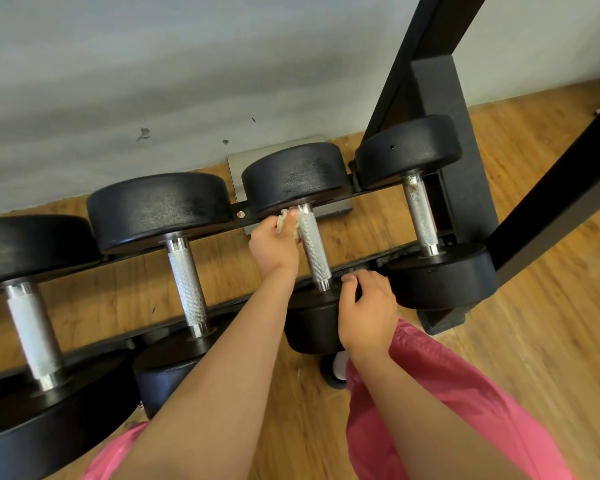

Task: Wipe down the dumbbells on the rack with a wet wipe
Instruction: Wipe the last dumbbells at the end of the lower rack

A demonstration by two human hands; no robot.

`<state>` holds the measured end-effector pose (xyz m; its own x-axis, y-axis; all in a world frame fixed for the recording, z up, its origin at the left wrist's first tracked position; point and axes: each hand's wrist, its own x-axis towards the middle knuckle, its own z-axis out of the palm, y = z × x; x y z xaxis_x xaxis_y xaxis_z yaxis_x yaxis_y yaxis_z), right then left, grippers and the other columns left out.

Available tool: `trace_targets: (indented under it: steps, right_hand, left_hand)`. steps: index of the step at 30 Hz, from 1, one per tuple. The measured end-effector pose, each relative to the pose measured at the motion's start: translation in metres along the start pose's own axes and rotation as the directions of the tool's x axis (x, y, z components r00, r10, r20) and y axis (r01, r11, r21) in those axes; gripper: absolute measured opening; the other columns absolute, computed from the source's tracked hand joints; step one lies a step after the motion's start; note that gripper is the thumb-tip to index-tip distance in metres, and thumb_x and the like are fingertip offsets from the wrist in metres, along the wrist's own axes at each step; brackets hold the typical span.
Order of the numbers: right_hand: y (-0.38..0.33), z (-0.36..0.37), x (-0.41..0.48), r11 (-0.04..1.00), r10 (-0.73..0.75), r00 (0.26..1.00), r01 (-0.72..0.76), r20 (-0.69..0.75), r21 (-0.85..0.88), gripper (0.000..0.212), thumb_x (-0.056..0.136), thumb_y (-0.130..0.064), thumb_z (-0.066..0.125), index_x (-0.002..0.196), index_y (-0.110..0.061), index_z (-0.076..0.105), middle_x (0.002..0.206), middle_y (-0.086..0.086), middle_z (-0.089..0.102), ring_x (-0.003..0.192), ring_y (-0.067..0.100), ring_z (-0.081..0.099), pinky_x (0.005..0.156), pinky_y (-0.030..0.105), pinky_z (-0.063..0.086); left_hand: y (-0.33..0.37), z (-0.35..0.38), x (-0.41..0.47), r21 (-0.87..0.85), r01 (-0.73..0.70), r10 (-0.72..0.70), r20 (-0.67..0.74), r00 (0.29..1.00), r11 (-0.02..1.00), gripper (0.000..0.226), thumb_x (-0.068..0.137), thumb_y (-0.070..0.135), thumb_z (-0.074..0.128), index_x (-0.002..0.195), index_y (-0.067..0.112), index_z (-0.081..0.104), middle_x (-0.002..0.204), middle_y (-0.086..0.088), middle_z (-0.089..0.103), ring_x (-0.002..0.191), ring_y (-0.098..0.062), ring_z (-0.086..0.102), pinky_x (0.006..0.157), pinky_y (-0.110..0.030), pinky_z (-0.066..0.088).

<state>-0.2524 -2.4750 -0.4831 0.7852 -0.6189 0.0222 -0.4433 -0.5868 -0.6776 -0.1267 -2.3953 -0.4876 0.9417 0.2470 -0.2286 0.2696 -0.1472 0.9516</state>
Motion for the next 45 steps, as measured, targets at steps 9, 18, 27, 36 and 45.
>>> trace_targets:
  steps: [9, 18, 27, 36, 45]
  right_hand:
    - [0.001, 0.0, 0.0, 1.0, 0.003, 1.0, -0.003, 0.008, 0.002, 0.03, 0.093, -0.028, 0.041, 0.086, -0.015, 0.067, 0.087, -0.006, 0.061, 0.087, 0.006, 0.044, 0.081, 0.03, 0.039]
    - [0.001, 0.001, 0.0, 1.0, -0.008, 1.0, 0.008, 0.006, 0.009, 0.035, 0.09, -0.032, 0.037, 0.083, -0.015, 0.066, 0.085, -0.005, 0.061, 0.088, 0.011, 0.05, 0.08, 0.033, 0.042]
    - [0.0, 0.0, 0.0, 1.0, -0.017, 1.0, 0.018, -0.002, 0.023, 0.044, 0.088, -0.039, 0.029, 0.082, -0.016, 0.066, 0.084, -0.006, 0.061, 0.085, 0.009, 0.048, 0.08, 0.029, 0.038]
    - [0.001, 0.0, 0.0, 1.0, -0.005, 1.0, 0.005, 0.001, 0.02, 0.034, 0.089, -0.032, 0.037, 0.082, -0.016, 0.066, 0.084, -0.007, 0.06, 0.084, 0.005, 0.043, 0.078, 0.031, 0.041]
    - [0.0, -0.001, -0.001, 1.0, -0.008, 1.0, 0.008, -0.008, 0.025, 0.042, 0.088, -0.037, 0.031, 0.083, -0.016, 0.067, 0.085, -0.006, 0.061, 0.085, 0.007, 0.047, 0.079, 0.029, 0.04]
  left_hand:
    - [-0.004, 0.004, -0.012, -0.026, 0.007, -0.007, 0.007, 1.0, 1.0, 0.034, 0.084, 0.036, 0.073, 0.075, 0.004, 0.069, 0.066, -0.001, 0.063, 0.059, 0.002, 0.055, 0.059, -0.019, 0.049]
    - [-0.002, 0.016, -0.023, -0.144, 0.091, -0.09, 0.01, 0.996, 0.985, 0.023, 0.084, 0.031, 0.075, 0.069, 0.017, 0.064, 0.073, -0.004, 0.067, 0.069, -0.01, 0.06, 0.063, -0.024, 0.048]
    - [0.005, 0.021, -0.02, -0.142, 0.123, -0.126, -0.015, 0.992, 0.982, 0.021, 0.083, 0.032, 0.075, 0.069, 0.022, 0.064, 0.073, 0.001, 0.065, 0.072, -0.01, 0.061, 0.065, -0.024, 0.048]
    - [0.009, 0.016, -0.018, -0.075, 0.089, -0.091, -0.018, 0.996, 0.993, 0.018, 0.085, 0.033, 0.073, 0.079, 0.016, 0.068, 0.073, 0.007, 0.064, 0.07, -0.003, 0.059, 0.06, -0.013, 0.042]
    - [0.008, 0.006, -0.016, -0.035, 0.068, -0.067, 0.03, 0.997, 0.997, 0.014, 0.086, 0.031, 0.072, 0.082, 0.018, 0.069, 0.075, 0.01, 0.065, 0.068, 0.002, 0.059, 0.055, -0.006, 0.042]
